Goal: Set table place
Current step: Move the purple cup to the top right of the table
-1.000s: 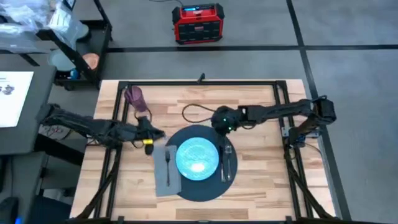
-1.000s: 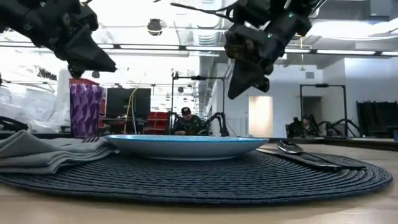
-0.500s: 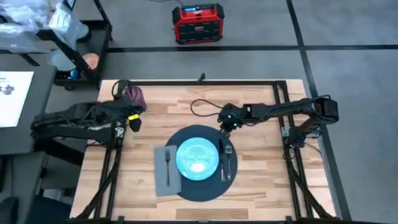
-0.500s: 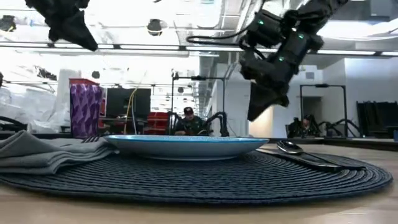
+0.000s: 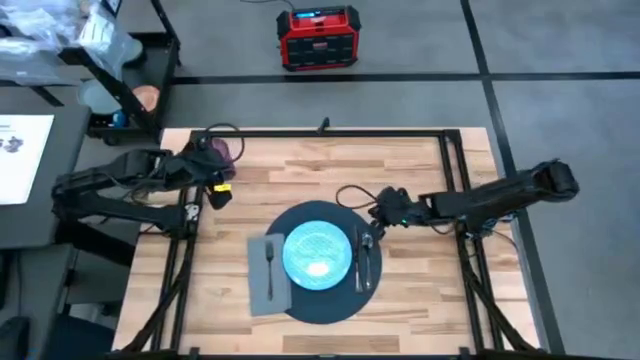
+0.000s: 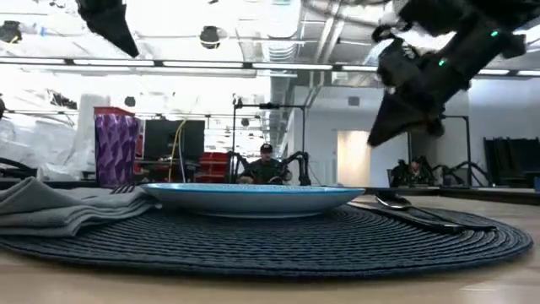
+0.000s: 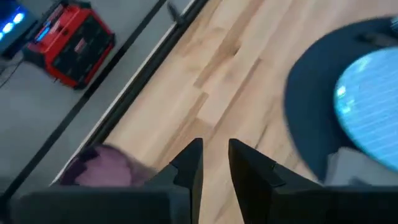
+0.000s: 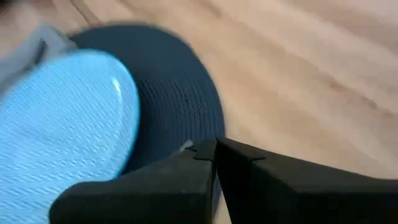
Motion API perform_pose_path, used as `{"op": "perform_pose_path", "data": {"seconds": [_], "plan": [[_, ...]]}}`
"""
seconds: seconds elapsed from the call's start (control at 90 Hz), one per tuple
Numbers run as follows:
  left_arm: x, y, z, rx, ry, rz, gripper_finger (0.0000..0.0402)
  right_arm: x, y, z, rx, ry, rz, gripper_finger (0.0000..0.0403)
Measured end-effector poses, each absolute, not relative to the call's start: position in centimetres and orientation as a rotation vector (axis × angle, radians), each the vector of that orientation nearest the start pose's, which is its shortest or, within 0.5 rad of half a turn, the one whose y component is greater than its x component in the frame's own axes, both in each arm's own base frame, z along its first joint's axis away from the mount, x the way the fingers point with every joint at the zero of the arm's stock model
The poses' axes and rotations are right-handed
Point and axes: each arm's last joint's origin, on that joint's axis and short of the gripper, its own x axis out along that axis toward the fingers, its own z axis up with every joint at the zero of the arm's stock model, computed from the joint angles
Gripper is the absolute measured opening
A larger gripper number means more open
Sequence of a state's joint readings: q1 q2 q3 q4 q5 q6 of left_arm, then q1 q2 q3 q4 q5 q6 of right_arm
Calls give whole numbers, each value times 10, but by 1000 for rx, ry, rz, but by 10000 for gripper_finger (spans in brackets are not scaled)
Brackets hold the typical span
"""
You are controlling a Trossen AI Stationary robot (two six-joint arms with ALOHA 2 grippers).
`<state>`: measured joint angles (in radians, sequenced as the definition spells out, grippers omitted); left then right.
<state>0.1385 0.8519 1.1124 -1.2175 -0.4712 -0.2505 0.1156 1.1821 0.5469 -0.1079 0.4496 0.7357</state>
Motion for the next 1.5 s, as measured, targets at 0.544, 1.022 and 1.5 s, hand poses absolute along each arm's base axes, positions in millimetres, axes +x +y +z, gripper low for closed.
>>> {"op": "perform_pose_path", "data": {"seconds": [0.544,1.022,1.5], "plan": [[136,56,323,33,1242,733,174,198,38,189,440,432,-613,0],[114,119,318,-278,1212,705,168,195,50,188,424,452,-548,0],[123,160,288,-438,1346,669,168,193,56,188,419,459,-518,0]]}}
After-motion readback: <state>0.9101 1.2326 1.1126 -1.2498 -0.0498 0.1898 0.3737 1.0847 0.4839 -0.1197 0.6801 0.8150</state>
